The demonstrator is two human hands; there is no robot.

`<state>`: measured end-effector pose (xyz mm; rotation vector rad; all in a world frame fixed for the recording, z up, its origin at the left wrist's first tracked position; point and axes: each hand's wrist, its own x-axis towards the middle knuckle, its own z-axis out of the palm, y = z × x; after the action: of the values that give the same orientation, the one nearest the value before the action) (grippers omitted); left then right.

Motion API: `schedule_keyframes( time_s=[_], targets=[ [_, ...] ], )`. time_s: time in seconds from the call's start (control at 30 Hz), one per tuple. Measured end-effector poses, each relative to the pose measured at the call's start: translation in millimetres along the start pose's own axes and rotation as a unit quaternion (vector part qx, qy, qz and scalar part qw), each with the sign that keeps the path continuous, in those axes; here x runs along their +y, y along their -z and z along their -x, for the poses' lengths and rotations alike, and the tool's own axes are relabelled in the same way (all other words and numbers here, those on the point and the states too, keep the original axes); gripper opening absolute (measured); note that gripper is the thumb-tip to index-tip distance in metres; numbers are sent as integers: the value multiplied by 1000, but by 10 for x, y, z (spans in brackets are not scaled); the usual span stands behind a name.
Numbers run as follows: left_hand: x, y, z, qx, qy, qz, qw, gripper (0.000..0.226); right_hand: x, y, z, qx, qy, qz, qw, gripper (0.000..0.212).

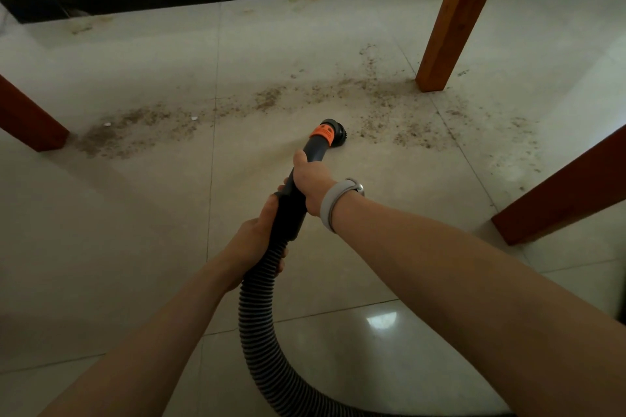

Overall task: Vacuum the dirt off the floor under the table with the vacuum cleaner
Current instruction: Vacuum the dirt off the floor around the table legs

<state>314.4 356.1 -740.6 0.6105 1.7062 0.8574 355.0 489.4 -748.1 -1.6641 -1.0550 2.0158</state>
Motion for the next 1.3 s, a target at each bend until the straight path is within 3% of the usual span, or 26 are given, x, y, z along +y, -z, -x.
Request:
schedule_keyframes(
  time_s=[0.3,0.67,1.3],
  targets=[
    [-30,-249,-39,-15,10,34,999,73,12,139,-37,28,9,63,998,58],
    [82,-464,-154,-39,-2,5,999,74,-62,527,-76,34,-2,7,999,40],
    [187,-747,-265,-86,-8,-16,996,75,-63,927,-104,85,9,-31,996,46]
  ],
)
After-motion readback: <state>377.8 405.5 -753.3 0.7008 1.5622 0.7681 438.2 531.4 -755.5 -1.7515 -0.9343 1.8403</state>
